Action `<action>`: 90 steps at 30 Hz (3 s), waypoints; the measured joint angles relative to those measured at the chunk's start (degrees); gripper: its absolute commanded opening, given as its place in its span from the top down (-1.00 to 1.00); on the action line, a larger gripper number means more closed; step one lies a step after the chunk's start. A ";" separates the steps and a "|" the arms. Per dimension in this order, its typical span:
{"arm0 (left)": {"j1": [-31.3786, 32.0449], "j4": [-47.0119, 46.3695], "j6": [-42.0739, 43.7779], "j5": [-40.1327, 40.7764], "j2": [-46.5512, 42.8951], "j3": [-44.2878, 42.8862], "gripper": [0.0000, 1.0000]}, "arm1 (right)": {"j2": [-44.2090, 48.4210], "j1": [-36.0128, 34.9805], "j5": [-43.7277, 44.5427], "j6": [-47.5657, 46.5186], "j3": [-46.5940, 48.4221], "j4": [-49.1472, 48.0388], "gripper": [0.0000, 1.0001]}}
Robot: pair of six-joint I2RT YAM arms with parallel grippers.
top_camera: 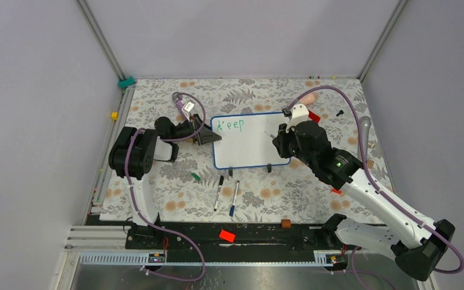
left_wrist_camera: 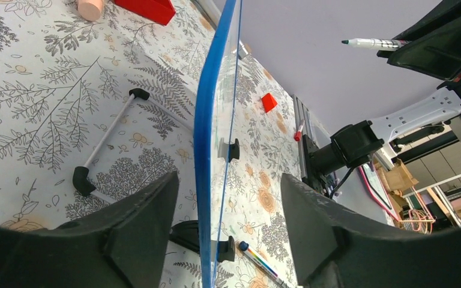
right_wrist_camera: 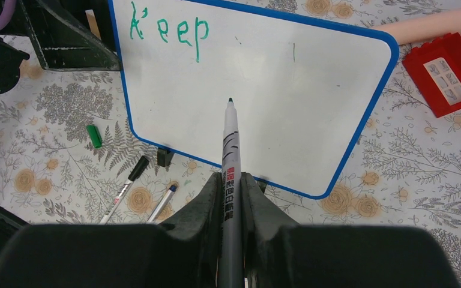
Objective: Write a sentence on the whiteboard
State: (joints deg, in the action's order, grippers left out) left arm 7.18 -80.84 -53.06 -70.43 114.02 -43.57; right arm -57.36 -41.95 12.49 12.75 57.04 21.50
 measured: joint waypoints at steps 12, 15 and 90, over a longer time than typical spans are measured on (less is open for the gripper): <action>0.00 0.13 -1.46 -0.33 0.85 -1.07 -0.43 | 0.00 0.02 -0.02 0.15 -0.02 -0.07 1.00; 0.00 0.11 -1.70 -0.42 0.96 -1.16 -0.40 | 0.00 0.02 -0.15 0.33 -0.28 -0.55 1.00; 0.33 0.11 -5.73 -1.86 4.24 -4.72 0.63 | -14.05 0.02 -1.57 3.96 10.60 4.70 1.00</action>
State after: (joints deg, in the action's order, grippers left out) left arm 7.51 -80.73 -58.78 -72.29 118.26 -48.29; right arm -71.42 -41.93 10.92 16.71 67.64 26.20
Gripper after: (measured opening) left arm 0.184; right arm 0.172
